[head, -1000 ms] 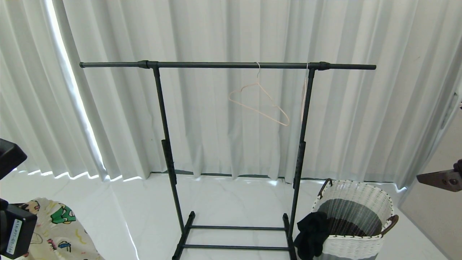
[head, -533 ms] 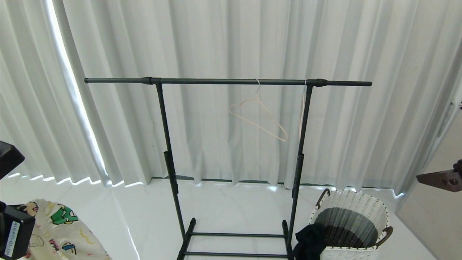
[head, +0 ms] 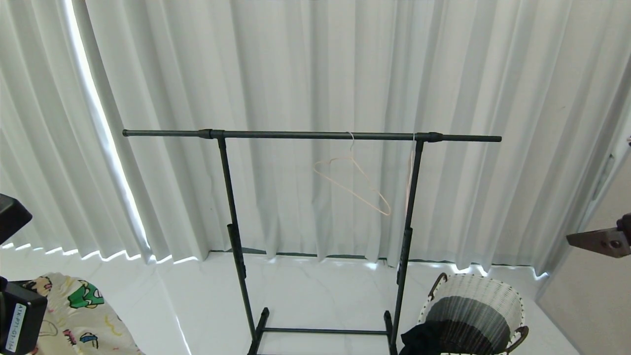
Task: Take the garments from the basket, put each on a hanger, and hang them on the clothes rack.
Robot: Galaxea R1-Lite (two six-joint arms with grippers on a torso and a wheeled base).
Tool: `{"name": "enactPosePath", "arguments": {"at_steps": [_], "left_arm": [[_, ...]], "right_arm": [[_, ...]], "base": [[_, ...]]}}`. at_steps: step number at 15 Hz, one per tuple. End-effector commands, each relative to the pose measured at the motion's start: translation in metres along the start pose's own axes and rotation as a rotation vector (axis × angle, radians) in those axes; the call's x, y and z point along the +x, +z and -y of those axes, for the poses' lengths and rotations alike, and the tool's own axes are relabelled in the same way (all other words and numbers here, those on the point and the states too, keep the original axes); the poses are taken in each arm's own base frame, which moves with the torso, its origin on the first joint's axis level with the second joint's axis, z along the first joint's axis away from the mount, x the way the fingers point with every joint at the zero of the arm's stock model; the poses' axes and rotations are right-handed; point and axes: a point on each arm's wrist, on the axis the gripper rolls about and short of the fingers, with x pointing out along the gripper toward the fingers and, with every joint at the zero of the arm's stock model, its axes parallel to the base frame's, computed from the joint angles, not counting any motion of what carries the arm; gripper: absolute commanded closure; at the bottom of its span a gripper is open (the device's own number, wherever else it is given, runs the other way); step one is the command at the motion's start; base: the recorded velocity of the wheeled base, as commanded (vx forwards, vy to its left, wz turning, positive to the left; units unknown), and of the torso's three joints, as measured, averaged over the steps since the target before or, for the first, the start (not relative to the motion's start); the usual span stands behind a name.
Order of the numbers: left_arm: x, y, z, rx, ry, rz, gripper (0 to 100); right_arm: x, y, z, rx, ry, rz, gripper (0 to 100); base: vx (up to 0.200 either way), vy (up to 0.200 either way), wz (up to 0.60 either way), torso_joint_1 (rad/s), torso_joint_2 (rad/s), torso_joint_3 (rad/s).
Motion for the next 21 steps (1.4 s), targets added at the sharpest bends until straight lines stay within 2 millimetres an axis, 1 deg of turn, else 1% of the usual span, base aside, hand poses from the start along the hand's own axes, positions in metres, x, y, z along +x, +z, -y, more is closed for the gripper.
{"name": "enactPosePath", "arguments": {"at_steps": [1, 4, 6, 8, 10, 17, 18, 21], "left_arm": [[-0.001, -0.001, 0.000, -0.001, 0.003, 0.001, 100], [-0.001, -0.001, 0.000, -0.001, 0.002, 0.003, 100], [-0.001, -0.001, 0.000, 0.001, 0.000, 0.003, 100], [-0.001, -0.001, 0.000, 0.003, 0.000, 0.003, 100], [-0.001, -0.001, 0.000, 0.003, 0.001, 0.004, 100], [-0.002, -0.001, 0.001, 0.006, 0.001, 0.009, 100], [-0.003, 0.000, 0.001, 0.006, 0.002, 0.010, 100], [-0.003, 0.000, 0.000, 0.003, 0.004, 0.013, 100]], "right_arm": [[0.007, -0.001, -0.002, 0.024, 0.003, 0.023, 0], [0.020, -0.005, -0.006, 0.040, 0.008, 0.068, 0], [0.023, -0.007, -0.008, 0.039, 0.023, 0.096, 0], [0.025, -0.003, -0.010, 0.057, 0.067, 0.154, 0], [0.024, -0.001, -0.011, 0.061, 0.093, 0.173, 0], [0.026, -0.002, -0.012, 0.067, 0.099, 0.168, 0], [0.026, -0.002, -0.014, 0.073, 0.110, 0.170, 0], [0.029, -0.009, -0.029, 0.135, 0.179, 0.168, 0]], "base": [[0.000, 0.000, 0.00, 0.266, -0.58, -0.300], [0.000, 0.000, 0.00, 0.277, -0.59, -0.312], [0.200, 0.000, 0.00, 0.110, -0.23, -0.112], [0.200, 0.000, 0.00, 0.010, -0.03, -0.027], [0.200, 0.000, 0.00, 0.000, -0.02, 0.000], [0.200, 0.000, 0.00, 0.011, 0.00, -0.002], [0.200, 0.000, 0.00, 0.002, 0.00, 0.002], [0.200, 0.000, 0.00, 0.004, 0.00, 0.002]]}}
